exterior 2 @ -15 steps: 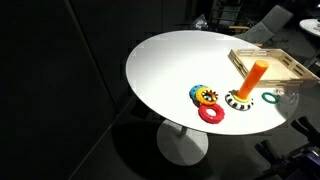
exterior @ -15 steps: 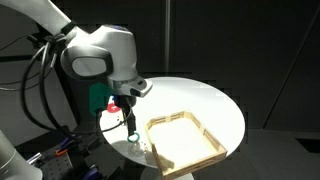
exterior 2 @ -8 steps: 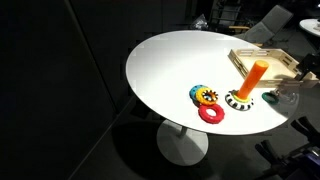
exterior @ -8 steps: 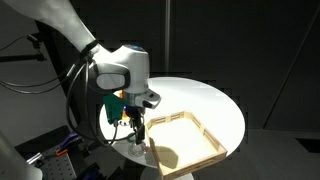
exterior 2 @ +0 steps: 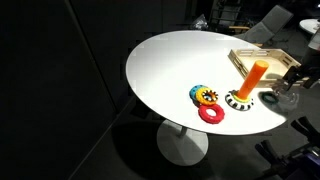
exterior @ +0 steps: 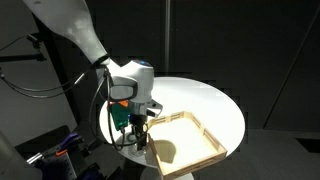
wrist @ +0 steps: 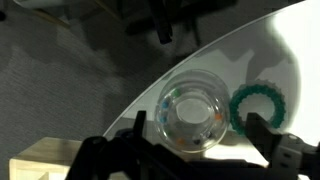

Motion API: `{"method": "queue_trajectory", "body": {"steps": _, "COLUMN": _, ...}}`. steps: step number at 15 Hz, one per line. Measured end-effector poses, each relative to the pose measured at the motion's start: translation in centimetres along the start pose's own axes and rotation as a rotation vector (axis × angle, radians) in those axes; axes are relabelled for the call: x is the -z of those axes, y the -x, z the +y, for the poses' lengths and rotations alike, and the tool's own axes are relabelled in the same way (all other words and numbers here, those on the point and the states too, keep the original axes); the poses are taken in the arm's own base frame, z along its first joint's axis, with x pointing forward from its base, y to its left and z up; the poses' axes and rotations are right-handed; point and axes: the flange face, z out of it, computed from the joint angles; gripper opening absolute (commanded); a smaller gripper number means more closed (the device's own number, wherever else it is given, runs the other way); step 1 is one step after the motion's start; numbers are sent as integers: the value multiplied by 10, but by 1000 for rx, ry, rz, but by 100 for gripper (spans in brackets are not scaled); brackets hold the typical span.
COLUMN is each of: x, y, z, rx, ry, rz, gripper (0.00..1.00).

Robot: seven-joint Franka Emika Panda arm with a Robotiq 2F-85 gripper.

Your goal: Pick up the clear ring and put it on the ring holder

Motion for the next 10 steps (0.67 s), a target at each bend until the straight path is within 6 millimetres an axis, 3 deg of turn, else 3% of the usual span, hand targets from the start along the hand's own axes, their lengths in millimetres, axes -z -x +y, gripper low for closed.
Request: {"method": "queue_trajectory", "body": {"steps": 10, "x": -28, "y": -8, "z": -11, "rx": 23, "ry": 11, "rz": 83, "gripper": 100}}
